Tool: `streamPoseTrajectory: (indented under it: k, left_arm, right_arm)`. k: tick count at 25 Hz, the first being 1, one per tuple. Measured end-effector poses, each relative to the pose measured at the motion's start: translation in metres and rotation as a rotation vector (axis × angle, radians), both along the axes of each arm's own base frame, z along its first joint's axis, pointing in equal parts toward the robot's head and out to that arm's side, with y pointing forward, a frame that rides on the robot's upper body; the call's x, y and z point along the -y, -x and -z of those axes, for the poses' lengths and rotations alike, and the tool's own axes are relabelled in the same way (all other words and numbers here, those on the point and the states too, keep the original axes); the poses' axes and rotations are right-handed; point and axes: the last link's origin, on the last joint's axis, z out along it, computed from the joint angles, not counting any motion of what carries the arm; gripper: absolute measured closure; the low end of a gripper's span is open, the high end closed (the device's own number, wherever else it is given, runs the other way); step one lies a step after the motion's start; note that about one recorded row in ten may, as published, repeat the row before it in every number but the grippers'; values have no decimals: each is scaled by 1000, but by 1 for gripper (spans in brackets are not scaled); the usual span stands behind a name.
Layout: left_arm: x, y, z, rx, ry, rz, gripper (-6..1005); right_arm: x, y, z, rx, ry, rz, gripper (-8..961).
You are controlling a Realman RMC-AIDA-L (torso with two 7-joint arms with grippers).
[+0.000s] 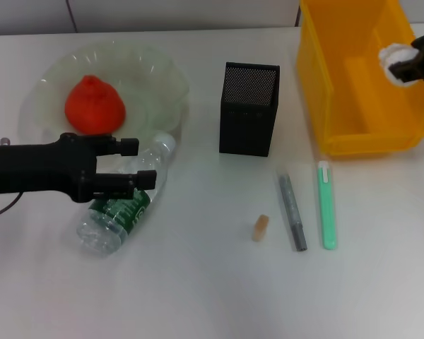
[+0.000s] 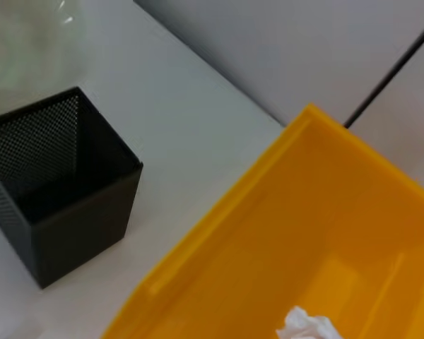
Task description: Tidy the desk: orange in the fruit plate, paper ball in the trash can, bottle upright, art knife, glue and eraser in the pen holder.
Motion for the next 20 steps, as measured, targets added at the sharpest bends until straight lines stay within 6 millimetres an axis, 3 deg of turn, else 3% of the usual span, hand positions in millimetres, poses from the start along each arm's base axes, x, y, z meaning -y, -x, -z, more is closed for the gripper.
streamPoseTrajectory:
  k: [3, 9, 14, 15, 16, 18, 19, 20]
  left_arm:
    - [-7, -9, -6, -37, 33, -71, 191]
    - [-22, -27, -22, -155, 77, -179, 192]
    - [-40, -46, -34, -236, 138, -298, 193]
    - [-46, -53, -31, -283, 171, -348, 193]
    - [-46, -53, -31, -283, 171, -348, 194]
    - [-52, -60, -22, -388, 199, -419, 194]
    - [-52, -60, -22, -388, 199, -419, 194]
    - [-56, -62, -16, -478, 205, -463, 195]
  right_arm:
    - [-3, -7, 9, -43, 14, -2, 544]
    - [3, -16, 9, -171, 5, -33, 342]
    - [37, -30, -1, -359, 45, -103, 311]
    - [54, -37, 1, -476, 104, -145, 311]
    - [54, -37, 1, -476, 104, -145, 310]
    - [80, -54, 5, -669, 194, -228, 310]
    - [80, -54, 5, -669, 194, -228, 310]
    - [91, -69, 9, -750, 218, -253, 310]
